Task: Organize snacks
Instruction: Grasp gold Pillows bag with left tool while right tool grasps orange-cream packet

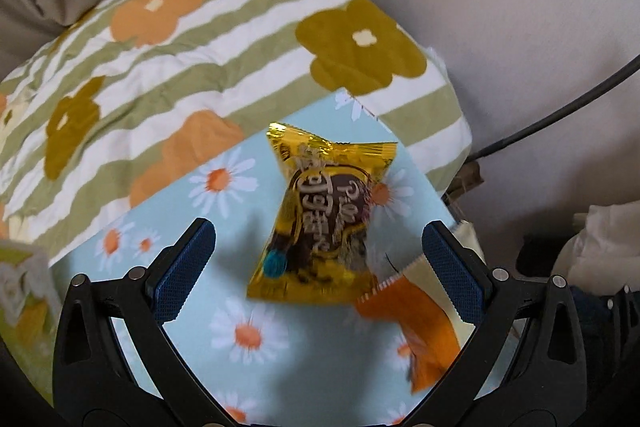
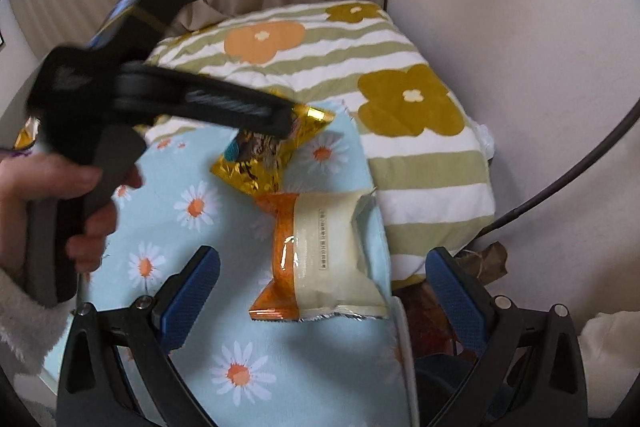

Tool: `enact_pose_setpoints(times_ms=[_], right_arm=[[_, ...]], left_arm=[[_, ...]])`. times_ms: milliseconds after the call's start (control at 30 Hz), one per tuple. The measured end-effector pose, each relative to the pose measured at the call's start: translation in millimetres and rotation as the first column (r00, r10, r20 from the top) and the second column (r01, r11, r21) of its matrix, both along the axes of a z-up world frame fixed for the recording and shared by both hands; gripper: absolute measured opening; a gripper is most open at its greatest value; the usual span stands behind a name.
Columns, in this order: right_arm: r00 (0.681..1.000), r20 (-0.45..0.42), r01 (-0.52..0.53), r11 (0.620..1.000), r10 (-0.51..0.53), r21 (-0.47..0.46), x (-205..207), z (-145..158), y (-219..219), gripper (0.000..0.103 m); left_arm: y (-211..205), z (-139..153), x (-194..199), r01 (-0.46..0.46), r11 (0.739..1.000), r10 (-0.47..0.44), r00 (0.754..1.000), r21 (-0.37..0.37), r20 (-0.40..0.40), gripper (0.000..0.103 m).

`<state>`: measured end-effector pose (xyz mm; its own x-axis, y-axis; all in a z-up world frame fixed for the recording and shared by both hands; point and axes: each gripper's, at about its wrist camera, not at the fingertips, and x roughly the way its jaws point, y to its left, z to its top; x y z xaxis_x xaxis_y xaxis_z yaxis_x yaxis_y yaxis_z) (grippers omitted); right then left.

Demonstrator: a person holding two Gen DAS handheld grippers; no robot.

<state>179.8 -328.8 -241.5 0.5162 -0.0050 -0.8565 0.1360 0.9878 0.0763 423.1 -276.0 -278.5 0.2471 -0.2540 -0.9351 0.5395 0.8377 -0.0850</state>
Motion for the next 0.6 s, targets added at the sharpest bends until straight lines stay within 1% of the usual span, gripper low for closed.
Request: enact_pose_setpoints(times_ms=[33, 67, 167, 233, 267, 300, 433, 600], right_arm=[[1.000, -0.007, -0.001, 1.000, 0.001, -0.005, 2.3, -4.5, 1.8, 0.102], [1.000, -0.014, -0.004, 1.000, 0.004, -0.007, 5.0, -10.1, 3.8, 0.102], [1.000, -0.029, -0.008, 1.000, 0.008, -0.009, 12.2, -19.8, 5.9, 0.102], [0.999, -0.039, -0.006, 1.000, 0.005, -0.010, 16.3, -25.2, 4.6, 0.102], [0.999, -0.044, -0.003, 1.000, 0.002, -0.009, 18.1, -27.7, 4.1, 0.102], [0.999, -0.047, 0.001, 1.000, -0.001, -0.008, 19.2, -29.5, 3.5, 0.102], [0.998, -0.056, 0.010, 1.000, -0.010, -0.007, 24.2, -36.8, -0.6, 0.099], [0.998, -0.061, 0.002, 1.000, -0.002, 0.001, 29.0, -41.8, -0.9, 0.093]], left_arm=[[-3.3, -8.8, 5.2, 0.006, 1.000, -0.006, 1.000, 0.006, -0.009, 0.096], [-5.6, -13.6, 8.0, 0.009, 1.000, -0.009, 1.000, 0.010, -0.014, 0.094], [-9.6, -30.6, 16.7, 0.012, 1.000, -0.011, 0.999, 0.025, -0.037, 0.082], [-9.0, -39.7, 20.2, 0.012, 1.000, -0.011, 0.998, 0.025, -0.064, 0.067], [-8.7, -42.3, 20.6, 0.013, 1.000, -0.012, 0.997, 0.023, -0.074, 0.062], [-7.8, -45.7, 21.0, 0.015, 1.000, -0.013, 0.996, 0.026, -0.083, 0.052], [-2.4, -46.7, 19.4, 0.017, 0.999, -0.014, 0.997, 0.036, -0.077, 0.050], [12.1, -45.6, 13.3, 0.006, 0.996, -0.001, 0.998, 0.084, -0.061, 0.049]])
